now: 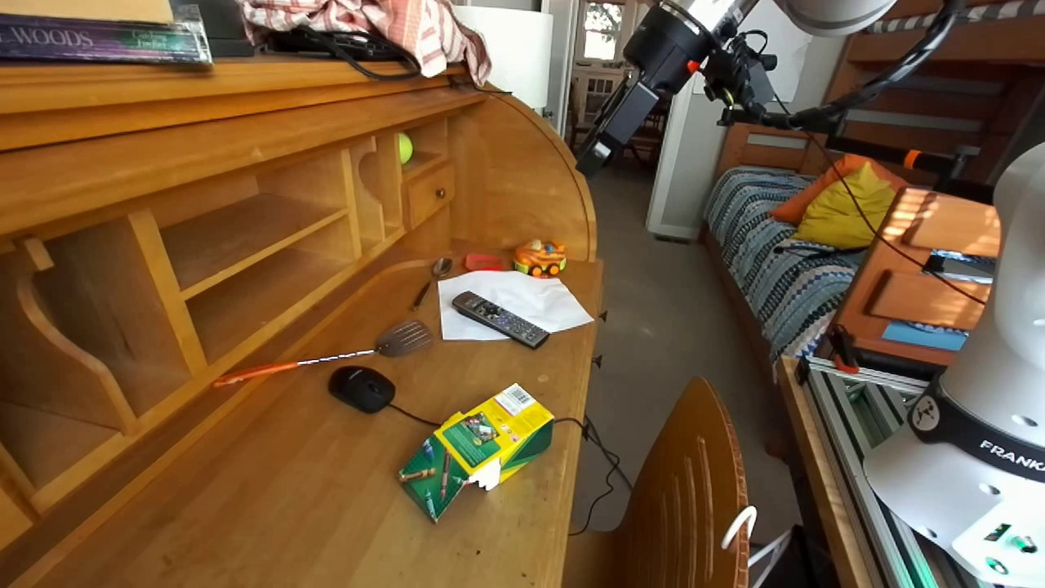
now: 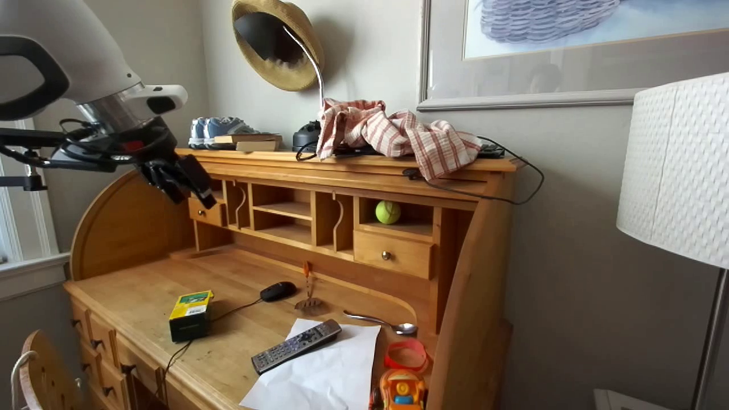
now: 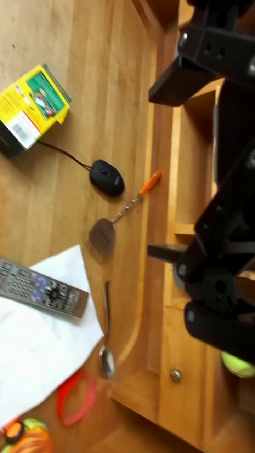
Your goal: Put the tennis ball on the table
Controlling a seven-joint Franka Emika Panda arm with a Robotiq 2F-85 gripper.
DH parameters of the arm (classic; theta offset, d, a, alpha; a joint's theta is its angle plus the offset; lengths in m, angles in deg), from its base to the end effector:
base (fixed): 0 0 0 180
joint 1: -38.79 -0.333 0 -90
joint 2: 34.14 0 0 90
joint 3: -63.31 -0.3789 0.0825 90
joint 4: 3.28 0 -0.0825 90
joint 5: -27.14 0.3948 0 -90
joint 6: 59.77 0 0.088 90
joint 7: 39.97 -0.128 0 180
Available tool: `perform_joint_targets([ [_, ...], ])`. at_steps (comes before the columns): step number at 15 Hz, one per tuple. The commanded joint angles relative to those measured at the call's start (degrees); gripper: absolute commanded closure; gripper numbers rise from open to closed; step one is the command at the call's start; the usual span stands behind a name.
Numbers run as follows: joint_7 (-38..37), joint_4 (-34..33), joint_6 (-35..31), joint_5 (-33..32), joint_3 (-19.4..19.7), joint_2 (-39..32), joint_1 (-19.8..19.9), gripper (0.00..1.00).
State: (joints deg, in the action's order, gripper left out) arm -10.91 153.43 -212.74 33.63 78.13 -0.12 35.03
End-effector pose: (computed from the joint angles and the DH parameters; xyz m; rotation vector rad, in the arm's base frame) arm 0.3683 -0.0789 0.4755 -2.9647 -0.3448 -0.8394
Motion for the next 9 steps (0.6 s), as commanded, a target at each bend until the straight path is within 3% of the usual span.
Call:
perform_joint_targets([
  [1, 6.7, 1.3, -13.2, 0.6, 6.3, 0.0, -4.0, 0.0],
  [6, 7.8, 0.9, -33.9, 1.7, 14.7, -7.6, -9.1, 0.0],
  [7, 6.7, 0.7, -36.0, 2.2, 16.7, -9.5, -9.9, 0.0],
  [8, 6.6, 1.0, -31.0, 0.8, 13.7, -5.2, -7.8, 0.0],
  [9, 6.6, 1.0, -33.1, 1.0, 15.1, -6.9, -8.4, 0.0],
])
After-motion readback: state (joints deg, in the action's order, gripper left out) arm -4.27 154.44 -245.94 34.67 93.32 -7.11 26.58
